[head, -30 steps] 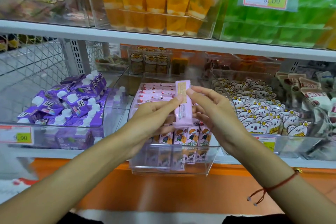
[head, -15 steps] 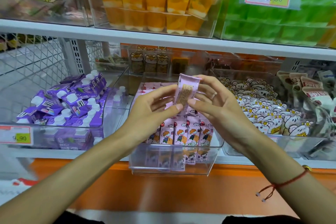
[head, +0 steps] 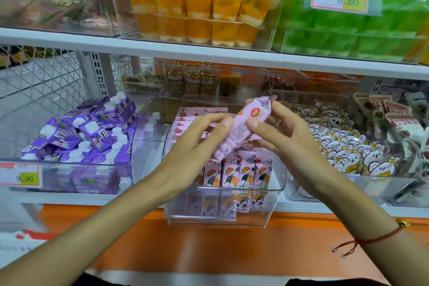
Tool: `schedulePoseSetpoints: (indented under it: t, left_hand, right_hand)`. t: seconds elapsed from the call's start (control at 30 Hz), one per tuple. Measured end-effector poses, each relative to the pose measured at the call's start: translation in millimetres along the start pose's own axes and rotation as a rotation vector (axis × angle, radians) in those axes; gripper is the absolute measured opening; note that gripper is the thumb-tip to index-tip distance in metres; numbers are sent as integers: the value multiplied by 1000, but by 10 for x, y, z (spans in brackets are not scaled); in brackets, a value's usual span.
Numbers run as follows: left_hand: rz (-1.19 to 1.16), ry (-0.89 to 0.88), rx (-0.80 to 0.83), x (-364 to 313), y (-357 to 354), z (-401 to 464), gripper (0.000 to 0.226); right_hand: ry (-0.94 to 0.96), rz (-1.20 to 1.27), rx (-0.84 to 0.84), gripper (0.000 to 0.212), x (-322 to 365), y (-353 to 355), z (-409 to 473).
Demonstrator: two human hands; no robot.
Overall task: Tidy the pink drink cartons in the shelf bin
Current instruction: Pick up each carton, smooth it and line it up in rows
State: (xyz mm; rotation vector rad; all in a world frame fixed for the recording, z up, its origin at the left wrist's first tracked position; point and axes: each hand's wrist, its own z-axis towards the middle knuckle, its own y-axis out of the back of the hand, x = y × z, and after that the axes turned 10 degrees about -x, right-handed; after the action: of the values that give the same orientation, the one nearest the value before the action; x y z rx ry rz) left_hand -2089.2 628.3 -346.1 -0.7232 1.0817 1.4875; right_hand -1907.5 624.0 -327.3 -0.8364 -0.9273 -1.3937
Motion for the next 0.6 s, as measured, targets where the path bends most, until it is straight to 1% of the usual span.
schedulePoseSetpoints:
  t: [0.1,0.13,0.17,0.23,0.3,0.37,0.43,0.47,0.53,0.6]
  left_hand:
    - [-70,156,149,-18,61,33,39]
    - [-85,174,169,-15,76,39,39]
    - [-86,159,156,-11,80,45,40]
    - [-46,55,24,6,69,38,43]
    - [-24,-12,-109,18,42,16,44]
    - [16,-62,-154,46,35,-10,43]
    - [156,-152,-217,108,91,-8,44]
    - [239,-198,-275,143,137,-5,43]
    - [321,-230,-408,230,233,-5,41]
    - [331,-154,-473,331,305,-26,45]
  right_hand:
    - [27,19,36,38,22,44,11]
    - [38,7,39,40,27,57,17]
    - [41,-12,46,42,32,66,19]
    - [22,-53,66,46,40,72,20]
    - [31,-87,47,46,29,57,29]
    - [86,-96,-3,40,9,30,59]
    - [104,-77,-82,33,-22,20,133]
    - [108,-81,-146,31,-46,31,189]
    - [135,-199,-300,28,-104,78,340]
    - [160,-447,-388,28,-173,122,527]
